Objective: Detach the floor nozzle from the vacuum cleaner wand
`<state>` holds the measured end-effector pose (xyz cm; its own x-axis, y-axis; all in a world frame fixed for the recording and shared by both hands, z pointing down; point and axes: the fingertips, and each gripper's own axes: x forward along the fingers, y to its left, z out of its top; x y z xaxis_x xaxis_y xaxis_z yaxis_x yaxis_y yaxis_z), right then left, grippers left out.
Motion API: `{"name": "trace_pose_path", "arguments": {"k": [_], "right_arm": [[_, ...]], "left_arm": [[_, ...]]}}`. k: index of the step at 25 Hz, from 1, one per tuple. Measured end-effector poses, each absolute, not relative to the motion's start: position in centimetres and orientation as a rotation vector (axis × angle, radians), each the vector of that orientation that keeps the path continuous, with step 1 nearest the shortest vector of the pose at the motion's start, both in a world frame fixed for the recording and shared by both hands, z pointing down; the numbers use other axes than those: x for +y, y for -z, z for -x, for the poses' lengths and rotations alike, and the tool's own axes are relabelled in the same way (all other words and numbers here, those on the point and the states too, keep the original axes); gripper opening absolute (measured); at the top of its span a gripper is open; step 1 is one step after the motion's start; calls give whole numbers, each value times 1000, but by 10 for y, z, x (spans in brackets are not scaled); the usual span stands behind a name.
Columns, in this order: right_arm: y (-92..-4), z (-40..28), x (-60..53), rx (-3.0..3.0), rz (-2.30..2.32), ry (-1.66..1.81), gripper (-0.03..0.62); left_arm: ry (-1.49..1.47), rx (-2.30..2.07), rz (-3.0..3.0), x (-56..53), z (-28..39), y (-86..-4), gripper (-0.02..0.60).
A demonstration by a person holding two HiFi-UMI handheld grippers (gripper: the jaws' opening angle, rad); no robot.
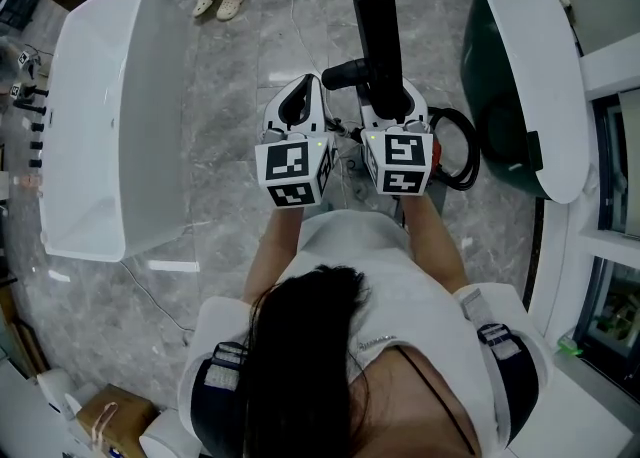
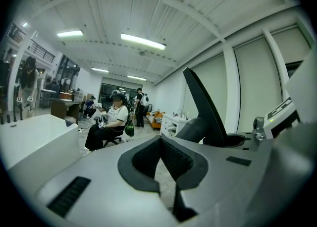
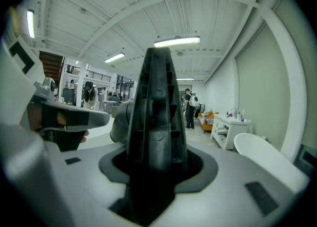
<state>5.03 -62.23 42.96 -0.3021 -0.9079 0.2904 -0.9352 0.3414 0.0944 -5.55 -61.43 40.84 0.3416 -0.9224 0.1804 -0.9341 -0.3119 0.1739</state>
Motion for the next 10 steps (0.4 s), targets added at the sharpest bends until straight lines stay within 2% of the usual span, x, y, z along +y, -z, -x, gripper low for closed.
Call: {"name": "trace_pose_path", "arguments": {"k": [10], "right_arm": [[-434, -43, -623, -2329, -1635, -140, 210]], "left_arm": [[-89, -1667, -2361, -615, 59, -414, 3]]}}
